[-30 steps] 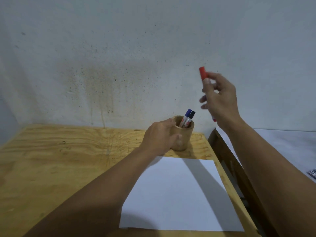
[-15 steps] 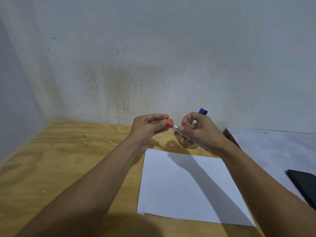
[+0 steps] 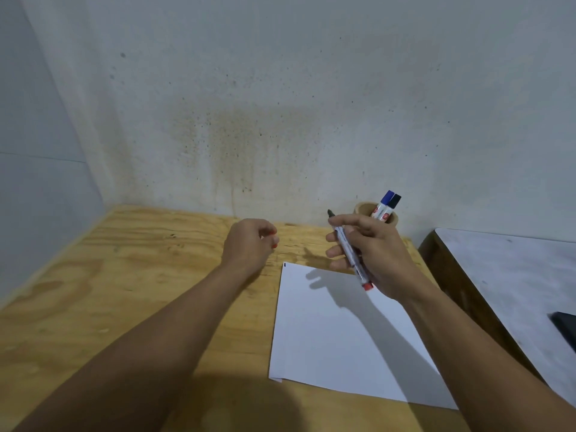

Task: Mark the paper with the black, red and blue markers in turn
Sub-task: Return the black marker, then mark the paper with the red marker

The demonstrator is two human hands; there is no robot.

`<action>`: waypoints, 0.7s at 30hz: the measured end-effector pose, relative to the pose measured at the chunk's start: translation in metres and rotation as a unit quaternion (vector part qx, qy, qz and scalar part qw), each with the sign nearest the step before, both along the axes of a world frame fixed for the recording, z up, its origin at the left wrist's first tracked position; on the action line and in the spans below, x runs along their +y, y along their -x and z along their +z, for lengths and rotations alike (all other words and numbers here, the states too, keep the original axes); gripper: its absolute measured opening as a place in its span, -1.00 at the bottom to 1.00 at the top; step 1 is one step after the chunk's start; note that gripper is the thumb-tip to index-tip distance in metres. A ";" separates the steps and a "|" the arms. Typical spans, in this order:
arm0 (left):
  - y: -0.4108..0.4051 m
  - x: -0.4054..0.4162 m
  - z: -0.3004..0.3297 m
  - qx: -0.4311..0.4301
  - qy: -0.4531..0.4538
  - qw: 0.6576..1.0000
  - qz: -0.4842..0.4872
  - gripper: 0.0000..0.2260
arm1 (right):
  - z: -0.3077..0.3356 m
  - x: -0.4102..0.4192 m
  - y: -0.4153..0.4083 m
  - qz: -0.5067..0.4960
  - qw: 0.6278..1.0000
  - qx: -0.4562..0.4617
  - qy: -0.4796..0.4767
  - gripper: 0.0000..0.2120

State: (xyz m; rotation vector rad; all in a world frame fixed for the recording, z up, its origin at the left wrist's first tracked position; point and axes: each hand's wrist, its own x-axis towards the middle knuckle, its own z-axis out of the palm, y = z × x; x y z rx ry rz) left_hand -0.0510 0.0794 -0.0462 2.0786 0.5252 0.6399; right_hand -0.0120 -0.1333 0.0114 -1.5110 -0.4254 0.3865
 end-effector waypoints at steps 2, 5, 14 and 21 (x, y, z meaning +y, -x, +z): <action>0.001 0.003 -0.009 0.041 -0.059 0.997 -0.014 -0.88 | -0.001 -0.001 -0.002 0.020 0.992 0.091 -0.083 -0.72; 0.002 0.002 -0.015 0.048 -0.107 0.993 -0.032 -0.79 | -0.007 -0.001 -0.003 0.033 0.983 0.117 -0.141 -0.73; 0.022 0.002 -0.023 -0.044 -0.130 0.989 -0.061 -0.53 | -0.037 0.025 -0.006 -0.065 0.996 0.029 -0.056 -0.84; 0.042 -0.003 -0.026 0.050 -0.139 0.977 -0.154 -0.62 | -0.054 0.046 -0.002 -0.075 0.997 0.017 -0.021 -0.90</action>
